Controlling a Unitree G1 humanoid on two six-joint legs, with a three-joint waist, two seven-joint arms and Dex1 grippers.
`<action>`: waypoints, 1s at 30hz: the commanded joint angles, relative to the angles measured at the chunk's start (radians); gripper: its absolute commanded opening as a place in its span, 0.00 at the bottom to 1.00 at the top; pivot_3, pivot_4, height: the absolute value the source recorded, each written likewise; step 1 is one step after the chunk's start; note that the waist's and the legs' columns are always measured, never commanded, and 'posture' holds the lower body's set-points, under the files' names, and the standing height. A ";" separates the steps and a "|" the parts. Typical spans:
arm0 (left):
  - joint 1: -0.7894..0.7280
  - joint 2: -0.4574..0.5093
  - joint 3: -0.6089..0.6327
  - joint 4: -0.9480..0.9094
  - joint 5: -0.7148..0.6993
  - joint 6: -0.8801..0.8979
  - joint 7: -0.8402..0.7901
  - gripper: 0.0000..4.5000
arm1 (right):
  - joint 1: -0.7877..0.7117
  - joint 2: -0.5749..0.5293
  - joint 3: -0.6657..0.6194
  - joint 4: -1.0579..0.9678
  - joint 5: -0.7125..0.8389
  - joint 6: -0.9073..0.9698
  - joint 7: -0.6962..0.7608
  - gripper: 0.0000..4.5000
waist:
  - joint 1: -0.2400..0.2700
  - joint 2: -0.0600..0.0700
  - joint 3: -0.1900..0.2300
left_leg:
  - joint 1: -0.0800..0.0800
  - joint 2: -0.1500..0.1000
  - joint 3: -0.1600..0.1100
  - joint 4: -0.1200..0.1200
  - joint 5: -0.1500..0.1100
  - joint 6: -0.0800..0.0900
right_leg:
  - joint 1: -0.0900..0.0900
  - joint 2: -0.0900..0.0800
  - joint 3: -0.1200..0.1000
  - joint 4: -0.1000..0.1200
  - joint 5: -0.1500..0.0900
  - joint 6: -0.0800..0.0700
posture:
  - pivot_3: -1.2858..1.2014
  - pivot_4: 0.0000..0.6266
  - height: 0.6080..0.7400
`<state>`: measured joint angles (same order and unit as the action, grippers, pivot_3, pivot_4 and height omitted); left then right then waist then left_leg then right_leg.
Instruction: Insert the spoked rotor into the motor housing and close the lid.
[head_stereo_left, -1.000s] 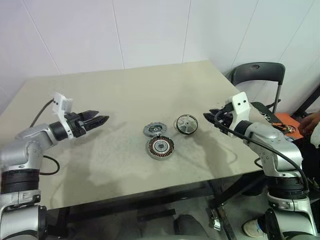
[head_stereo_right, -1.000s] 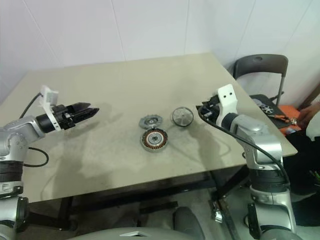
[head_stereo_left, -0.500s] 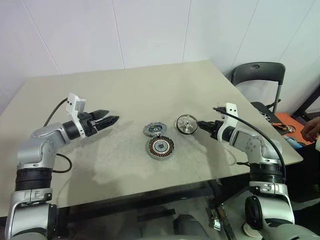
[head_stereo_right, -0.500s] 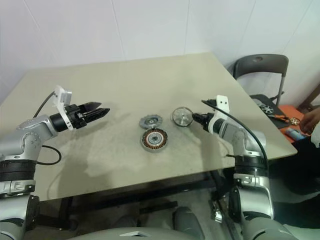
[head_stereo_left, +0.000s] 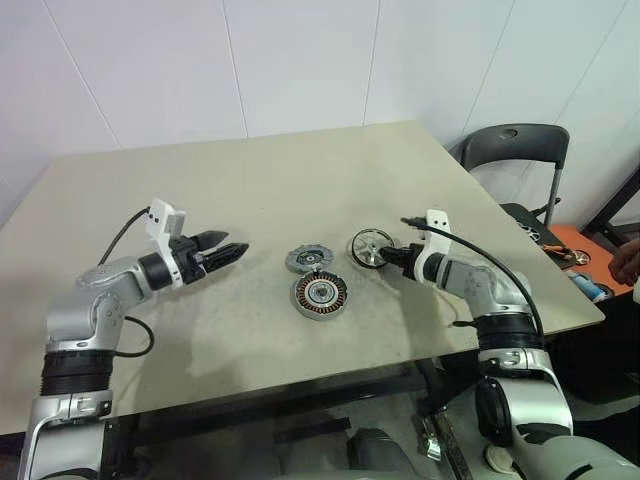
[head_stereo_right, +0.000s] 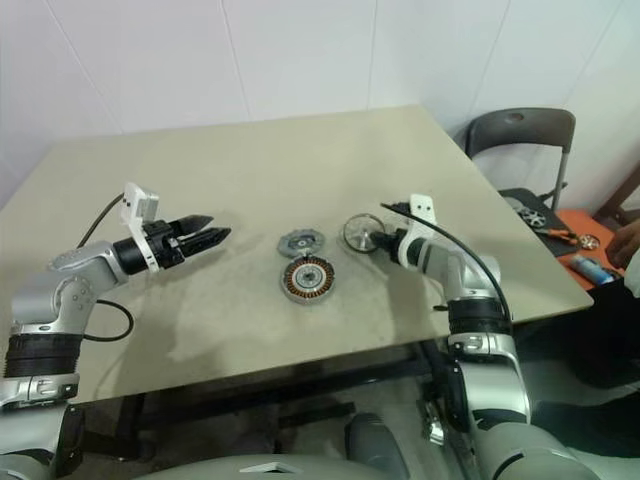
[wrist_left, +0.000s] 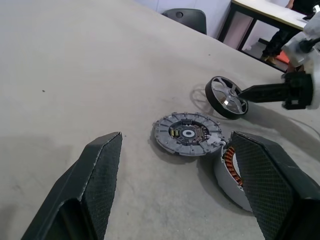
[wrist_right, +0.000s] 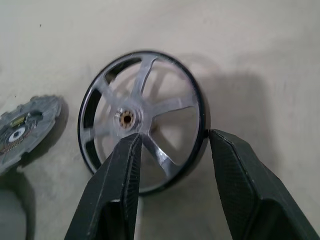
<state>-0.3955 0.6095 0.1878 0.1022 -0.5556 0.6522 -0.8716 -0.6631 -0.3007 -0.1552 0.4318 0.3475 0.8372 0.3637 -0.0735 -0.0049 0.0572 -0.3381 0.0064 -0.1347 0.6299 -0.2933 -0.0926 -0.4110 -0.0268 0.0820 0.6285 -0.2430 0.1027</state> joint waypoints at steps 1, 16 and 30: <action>0.004 0.003 0.008 -0.056 -0.012 0.006 0.008 0.82 | -0.031 -0.001 0.015 0.009 -0.028 -0.050 -0.002 0.49 | 0.001 0.000 0.000 | 0.000 0.000 0.000 0.000 0.000 0.000 | 0.000 0.000 0.000 0.000 0.000 0.000 | 0.52 0.00 1.00; 0.014 -0.012 -0.005 -0.054 0.001 -0.010 0.029 0.82 | -0.022 -0.002 0.042 0.024 -0.055 -0.069 0.028 0.49 | -0.001 0.000 0.000 | 0.001 0.000 0.000 0.001 0.000 0.000 | 0.001 0.000 0.000 0.001 0.000 0.000 | 0.52 0.00 1.00; 0.022 -0.021 -0.012 -0.055 0.009 -0.013 0.044 0.82 | 0.013 -0.038 0.075 -0.159 0.009 -0.016 0.182 0.49 | 0.001 0.000 0.000 | 0.001 0.000 0.000 0.001 0.000 0.000 | 0.001 0.000 0.000 0.001 0.000 0.000 | 0.52 0.00 1.00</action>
<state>-0.3646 0.5846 0.1711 0.0746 -0.5445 0.6476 -0.8271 -0.6414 -0.3293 -0.0994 0.3661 0.3208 0.8054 0.4912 -0.0727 -0.0048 0.0571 -0.3372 0.0064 -0.1349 0.6304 -0.2933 -0.0926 -0.4101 -0.0266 0.0820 0.6293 -0.2430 0.1027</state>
